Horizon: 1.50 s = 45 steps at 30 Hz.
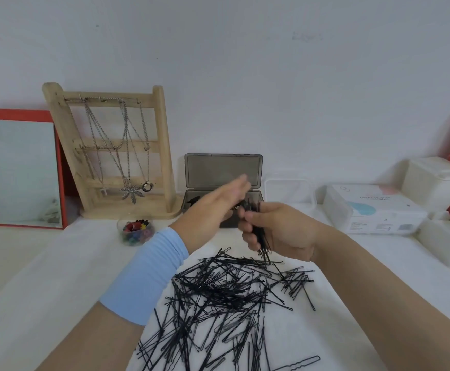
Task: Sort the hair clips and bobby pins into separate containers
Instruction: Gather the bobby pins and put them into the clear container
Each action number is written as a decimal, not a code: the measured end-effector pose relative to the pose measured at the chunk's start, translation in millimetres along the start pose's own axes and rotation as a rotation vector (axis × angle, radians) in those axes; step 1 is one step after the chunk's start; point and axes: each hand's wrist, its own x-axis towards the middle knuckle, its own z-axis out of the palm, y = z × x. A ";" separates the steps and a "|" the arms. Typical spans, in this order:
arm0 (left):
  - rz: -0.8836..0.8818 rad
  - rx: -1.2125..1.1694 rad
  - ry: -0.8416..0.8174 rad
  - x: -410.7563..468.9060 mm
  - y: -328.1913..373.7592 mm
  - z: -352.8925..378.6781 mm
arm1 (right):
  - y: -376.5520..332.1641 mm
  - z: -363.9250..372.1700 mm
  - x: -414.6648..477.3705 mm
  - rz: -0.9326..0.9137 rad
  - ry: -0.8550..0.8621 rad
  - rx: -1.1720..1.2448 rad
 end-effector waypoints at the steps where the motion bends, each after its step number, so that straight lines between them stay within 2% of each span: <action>1: -0.055 -0.220 0.065 1.3 2.9 1.3 | -1.8 0.7 2.5 -0.080 0.076 0.070; 3: -0.159 -0.562 0.110 -2.0 9.3 4.3 | -6.7 0.4 6.5 -0.256 0.214 0.231; 6: -0.356 -0.704 -0.003 -12.3 14.2 11.7 | -14.6 -1.5 8.2 -0.473 0.351 0.361; 9: -0.439 -0.823 -0.084 -14.3 15.1 21.2 | -17.9 1.2 6.9 -0.577 0.417 0.329; 12: -0.472 -0.836 -0.052 -13.6 9.9 26.2 | -20.8 5.9 4.6 -0.614 0.427 0.283; 15: -0.419 -0.997 -0.078 -12.0 4.8 27.3 | -20.2 8.8 4.3 -0.613 0.439 0.240; 20: -0.333 -1.124 -0.106 -12.3 9.6 31.8 | -11.5 11.3 3.8 -0.573 0.609 -0.142; 25: -0.334 -1.212 -0.112 -11.4 9.1 28.2 | -4.5 17.4 7.0 -0.487 0.542 -0.198; 27: -0.392 -1.057 -0.114 -12.3 8.6 26.7 | -3.7 12.6 7.6 -0.428 0.501 -0.121; 29: -0.429 -0.716 -0.051 -11.6 6.0 24.0 | -9.9 2.7 3.7 -0.395 0.469 -0.083; 31: -0.399 -0.392 -0.009 -10.0 3.8 20.7 | -20.0 -11.1 -3.9 -0.352 0.465 -0.173; 34: -0.349 -0.058 0.006 -8.3 3.8 15.4 | -35.8 -33.4 -16.8 -0.236 0.454 -0.520; 37: -0.281 -0.006 0.082 -2.2 12.0 20.3 | -45.6 -54.5 -20.1 -0.063 0.380 -0.947; 39: -0.142 0.072 0.160 5.1 16.2 29.3 | -44.3 -66.8 -17.1 0.066 0.317 -1.226; 41: 0.016 0.252 0.199 14.6 15.1 38.3 | -38.0 -75.1 -11.9 0.168 0.245 -1.444; 43: 0.113 0.440 0.182 20.9 13.2 45.4 | -30.5 -78.8 -8.5 0.204 0.175 -1.557; 45: 0.167 0.616 0.119 26.1 10.4 52.7 | -28.5 -83.4 -9.6 0.184 0.150 -1.496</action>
